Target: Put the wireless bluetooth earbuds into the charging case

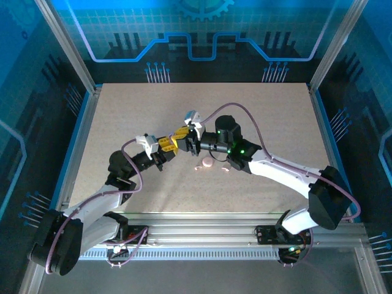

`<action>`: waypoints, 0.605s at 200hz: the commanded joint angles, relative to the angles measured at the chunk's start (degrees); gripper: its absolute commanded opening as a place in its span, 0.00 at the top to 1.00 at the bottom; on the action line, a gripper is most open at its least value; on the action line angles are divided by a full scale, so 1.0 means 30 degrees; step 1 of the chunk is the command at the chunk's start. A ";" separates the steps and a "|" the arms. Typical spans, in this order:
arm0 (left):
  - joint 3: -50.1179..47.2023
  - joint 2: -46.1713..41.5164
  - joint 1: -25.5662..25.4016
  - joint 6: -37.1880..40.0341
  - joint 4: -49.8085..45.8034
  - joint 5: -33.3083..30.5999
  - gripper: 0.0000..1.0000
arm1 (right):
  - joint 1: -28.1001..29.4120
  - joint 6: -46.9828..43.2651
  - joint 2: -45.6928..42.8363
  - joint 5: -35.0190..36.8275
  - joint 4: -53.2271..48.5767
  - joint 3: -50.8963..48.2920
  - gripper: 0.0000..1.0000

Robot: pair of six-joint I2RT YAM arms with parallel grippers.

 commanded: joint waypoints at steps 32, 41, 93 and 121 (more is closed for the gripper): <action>0.0745 -0.0558 -0.0241 0.0736 0.0212 0.0709 0.88 | -0.0198 0.0197 0.0503 -0.0399 -0.0750 0.0632 0.71; 0.0717 -0.0571 -0.0237 0.0738 0.0188 0.0687 0.88 | -0.0208 0.0204 0.0434 -0.0337 -0.0743 0.0632 0.70; 0.0628 -0.0646 -0.0241 0.0826 -0.0025 0.0626 0.87 | -0.0255 0.0540 -0.0515 -0.0340 -0.0628 0.0411 0.60; 0.0645 -0.0646 -0.0241 0.0826 -0.0047 0.0624 0.87 | -0.0273 0.0694 -0.1386 -0.0202 -0.0648 0.0238 0.56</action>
